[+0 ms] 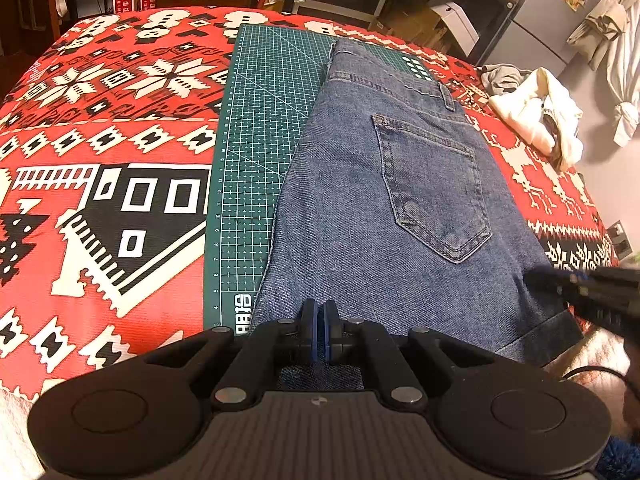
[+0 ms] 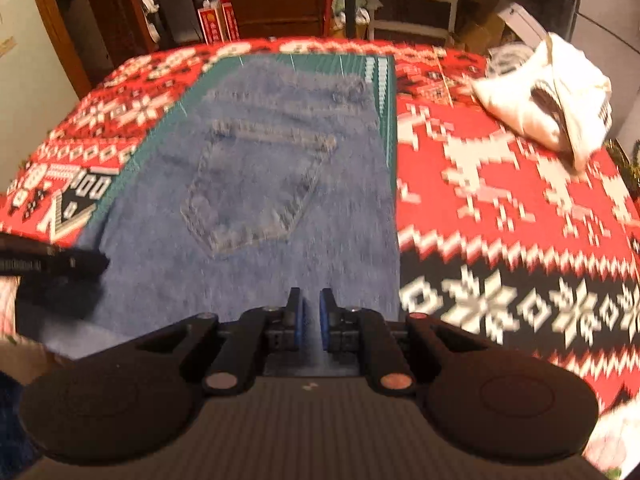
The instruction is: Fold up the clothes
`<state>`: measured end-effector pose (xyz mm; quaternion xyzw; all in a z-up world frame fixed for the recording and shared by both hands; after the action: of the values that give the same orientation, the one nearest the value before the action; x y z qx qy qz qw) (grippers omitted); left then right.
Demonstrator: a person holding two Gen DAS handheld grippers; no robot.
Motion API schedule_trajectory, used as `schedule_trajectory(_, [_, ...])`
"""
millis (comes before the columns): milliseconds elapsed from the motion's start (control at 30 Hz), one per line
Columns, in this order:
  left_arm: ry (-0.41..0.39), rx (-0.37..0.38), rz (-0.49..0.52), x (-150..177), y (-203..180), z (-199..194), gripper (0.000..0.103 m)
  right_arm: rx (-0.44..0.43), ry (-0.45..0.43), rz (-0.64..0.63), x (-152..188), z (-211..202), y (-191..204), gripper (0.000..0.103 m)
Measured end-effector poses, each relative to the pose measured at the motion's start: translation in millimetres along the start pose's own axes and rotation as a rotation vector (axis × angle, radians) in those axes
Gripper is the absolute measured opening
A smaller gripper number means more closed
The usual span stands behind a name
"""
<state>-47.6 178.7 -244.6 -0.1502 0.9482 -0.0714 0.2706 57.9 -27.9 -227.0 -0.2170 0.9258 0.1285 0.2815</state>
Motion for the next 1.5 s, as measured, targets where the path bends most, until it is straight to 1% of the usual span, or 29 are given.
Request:
schedule_trajectory(100, [0.000, 0.001, -0.001, 0, 0, 0, 0.005, 0.006, -0.029, -0.002, -19, 9, 2, 0.009])
schedule_trajectory(167, [-0.001, 0.001, -0.002, 0, -1, 0, 0.005, 0.018, -0.031, 0.012, -29, 20, 0, 0.009])
schedule_trajectory(267, [-0.001, 0.000, 0.000, 0, 0, 0, 0.005, 0.037, -0.026, 0.037, -34, 34, -10, 0.009])
schedule_trajectory(300, [-0.001, 0.000, 0.000, 0, 0, 0, 0.005, 0.042, -0.026, 0.046, -32, 35, -15, 0.006])
schedule_trajectory(367, [-0.001, 0.000, 0.001, 0, 0, 0, 0.005, 0.049, -0.033, 0.069, -27, 35, -24, 0.006])
schedule_trajectory(467, [-0.002, -0.002, 0.004, 0, 0, 0, 0.005, 0.025, -0.031, 0.107, -12, 27, -39, 0.011])
schedule_trajectory(533, [-0.002, -0.005, 0.005, 0, 0, 0, 0.005, 0.008, -0.030, 0.138, -1, 20, -47, 0.012])
schedule_trajectory(667, [-0.002, -0.007, 0.006, 1, 0, 0, 0.005, 0.007, -0.019, 0.185, 16, 10, -58, 0.012])
schedule_trajectory(733, [-0.001, -0.008, 0.005, 1, -1, 0, 0.005, -0.004, -0.007, 0.211, 22, 7, -63, 0.015])
schedule_trajectory(867, [0.000, -0.006, 0.000, 1, -1, 0, 0.005, -0.022, -0.005, 0.232, 20, 2, -66, 0.015])
schedule_trajectory(933, [0.002, -0.004, 0.000, 1, -1, 0, 0.005, -0.033, -0.029, 0.232, 14, -1, -66, 0.015])
schedule_trajectory(1000, [0.011, 0.013, -0.017, -2, -1, -1, 0.006, -0.042, -0.053, 0.221, 5, -3, -66, 0.015])
schedule_trajectory(1033, [0.003, 0.014, -0.018, -5, -1, -4, 0.007, -0.048, -0.062, 0.212, 0, -4, -65, 0.015])
schedule_trajectory(1100, [-0.031, -0.008, -0.005, -14, -3, -12, 0.007, -0.057, -0.078, 0.187, -13, -2, -63, 0.015])
schedule_trajectory(1233, [-0.068, -0.007, 0.007, -41, -5, -23, 0.008, -0.072, -0.098, 0.124, -40, 7, -60, 0.016])
schedule_trajectory(1333, [-0.070, -0.046, 0.039, -66, -8, -18, 0.009, -0.083, -0.090, 0.092, -57, 22, -59, 0.016])
schedule_trajectory(1433, [-0.057, -0.091, 0.064, -91, -7, -3, 0.009, -0.092, -0.079, 0.076, -70, 38, -58, 0.016])
schedule_trajectory(1500, [-0.056, -0.099, 0.073, -103, -6, 7, 0.009, -0.104, -0.071, 0.069, -78, 48, -58, 0.017])
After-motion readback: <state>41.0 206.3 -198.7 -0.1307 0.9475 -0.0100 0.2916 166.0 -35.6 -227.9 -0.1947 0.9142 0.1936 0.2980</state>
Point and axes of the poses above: each gripper's, at about its wrist camera, not at the fingertips, and z roughly the way its jaws point, y to its left, x to its underside, the point moved 4 cm from there along z, roughly the way its jaws point, and after that the axes turned 3 degrees about z, right-handed, at the moved point
